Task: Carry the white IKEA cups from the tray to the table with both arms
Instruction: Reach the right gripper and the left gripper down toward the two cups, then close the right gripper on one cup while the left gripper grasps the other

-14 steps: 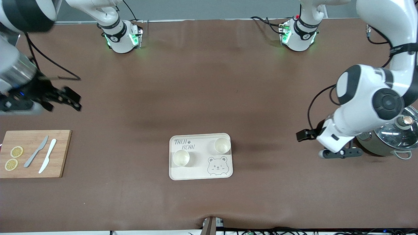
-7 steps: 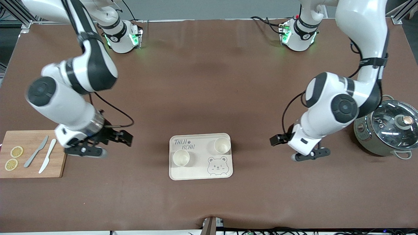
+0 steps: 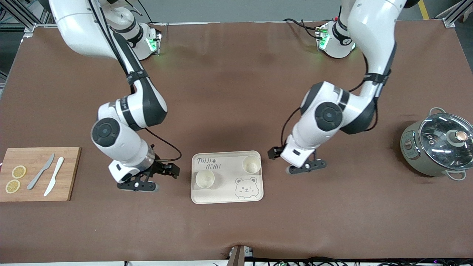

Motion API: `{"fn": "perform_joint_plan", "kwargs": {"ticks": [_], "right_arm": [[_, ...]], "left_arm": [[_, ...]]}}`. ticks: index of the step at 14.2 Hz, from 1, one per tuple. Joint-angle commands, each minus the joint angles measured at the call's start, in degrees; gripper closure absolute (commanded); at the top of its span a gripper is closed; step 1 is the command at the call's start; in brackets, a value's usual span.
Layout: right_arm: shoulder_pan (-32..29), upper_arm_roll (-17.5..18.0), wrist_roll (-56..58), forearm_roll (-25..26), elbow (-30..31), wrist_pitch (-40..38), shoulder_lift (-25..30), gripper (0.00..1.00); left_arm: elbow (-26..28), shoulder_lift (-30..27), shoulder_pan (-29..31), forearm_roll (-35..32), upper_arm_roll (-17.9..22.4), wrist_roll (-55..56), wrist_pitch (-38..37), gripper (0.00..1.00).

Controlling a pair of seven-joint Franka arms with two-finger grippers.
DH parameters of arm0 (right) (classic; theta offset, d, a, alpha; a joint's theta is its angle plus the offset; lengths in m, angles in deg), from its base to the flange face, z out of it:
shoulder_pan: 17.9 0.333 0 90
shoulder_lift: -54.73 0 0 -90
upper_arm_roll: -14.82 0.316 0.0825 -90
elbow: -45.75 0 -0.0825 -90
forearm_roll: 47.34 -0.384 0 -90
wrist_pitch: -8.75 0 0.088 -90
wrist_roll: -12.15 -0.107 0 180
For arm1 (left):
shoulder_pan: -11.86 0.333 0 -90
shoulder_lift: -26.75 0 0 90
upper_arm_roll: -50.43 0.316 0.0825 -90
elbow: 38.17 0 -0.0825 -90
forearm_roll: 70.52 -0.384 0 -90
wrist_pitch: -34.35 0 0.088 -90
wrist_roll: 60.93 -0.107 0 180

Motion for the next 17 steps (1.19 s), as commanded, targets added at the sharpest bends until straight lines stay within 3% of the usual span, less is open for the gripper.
{"fn": "perform_joint_plan", "kwargs": {"ticks": [1,8,15,17], "right_arm": [[1.93,-0.49,-3.42,0.27,-2.14,1.41,-2.40,0.00],[5.79,-0.75,-7.39,1.67,-1.88,8.27,-7.41,0.00],[7.12,-0.75,-7.66,2.73,-2.14,15.56,-13.13,0.00],[7.12,-0.75,-7.57,2.81,-2.14,16.01,-13.57,0.00]], "left_arm": [[-0.84,2.54,-3.16,-4.24,0.88,3.17,2.24,0.00],[-0.75,10.01,-4.40,-7.42,0.88,3.89,12.16,0.00],[-0.84,12.39,-5.36,-7.51,0.97,5.65,14.46,0.00],[-0.84,12.04,-5.54,-7.51,0.97,5.65,14.46,0.26]]}}
